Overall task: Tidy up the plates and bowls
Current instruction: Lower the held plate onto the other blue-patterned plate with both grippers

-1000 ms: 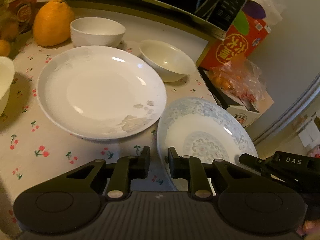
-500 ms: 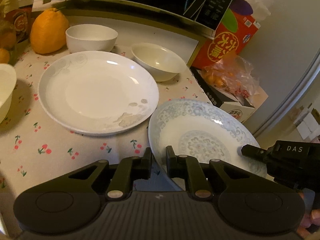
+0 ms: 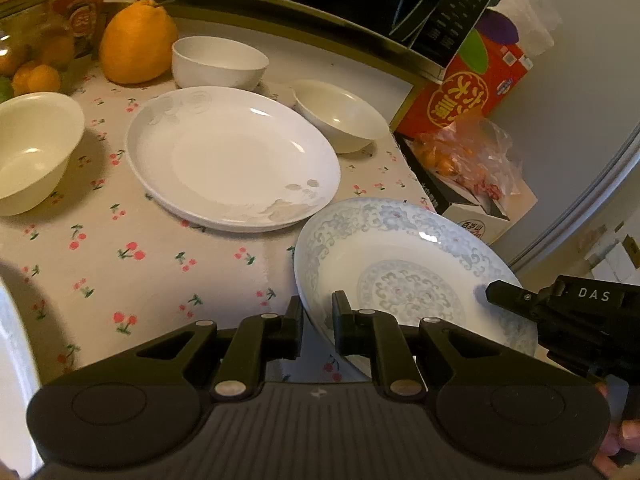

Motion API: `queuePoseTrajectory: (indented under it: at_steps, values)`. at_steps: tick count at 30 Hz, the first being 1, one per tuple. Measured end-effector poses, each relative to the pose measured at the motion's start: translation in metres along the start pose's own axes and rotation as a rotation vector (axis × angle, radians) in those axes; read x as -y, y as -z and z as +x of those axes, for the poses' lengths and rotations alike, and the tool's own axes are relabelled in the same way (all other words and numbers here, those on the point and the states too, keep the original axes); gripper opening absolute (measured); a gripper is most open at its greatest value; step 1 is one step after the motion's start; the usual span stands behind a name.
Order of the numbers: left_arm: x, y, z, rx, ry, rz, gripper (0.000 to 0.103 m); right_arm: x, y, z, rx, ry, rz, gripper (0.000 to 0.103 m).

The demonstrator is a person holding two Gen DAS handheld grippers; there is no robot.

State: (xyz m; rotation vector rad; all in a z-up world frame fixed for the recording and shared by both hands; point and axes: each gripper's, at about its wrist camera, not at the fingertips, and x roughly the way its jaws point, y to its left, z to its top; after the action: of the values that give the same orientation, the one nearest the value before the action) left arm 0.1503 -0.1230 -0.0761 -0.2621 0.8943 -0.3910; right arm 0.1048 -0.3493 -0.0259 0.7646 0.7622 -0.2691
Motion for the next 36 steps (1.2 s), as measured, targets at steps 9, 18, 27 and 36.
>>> queuePoseTrajectory:
  at_steps: [9, 18, 27, 36]
  values:
    - [-0.006, 0.001, -0.027, 0.057, -0.017, 0.013, 0.013, -0.012, 0.009, -0.01, -0.016, -0.046, -0.016, 0.014]
    - [-0.03, 0.003, -0.056, 0.073, -0.053, -0.018, 0.013, -0.042, 0.022, -0.018, -0.051, -0.101, -0.05, 0.014]
    - [-0.062, 0.006, -0.094, 0.092, -0.099, -0.04, 0.013, -0.083, 0.045, -0.024, -0.1, -0.15, -0.098, 0.014]
    - [-0.091, 0.012, -0.13, 0.101, -0.135, -0.068, 0.013, -0.119, 0.073, -0.027, -0.161, -0.19, -0.135, 0.014]
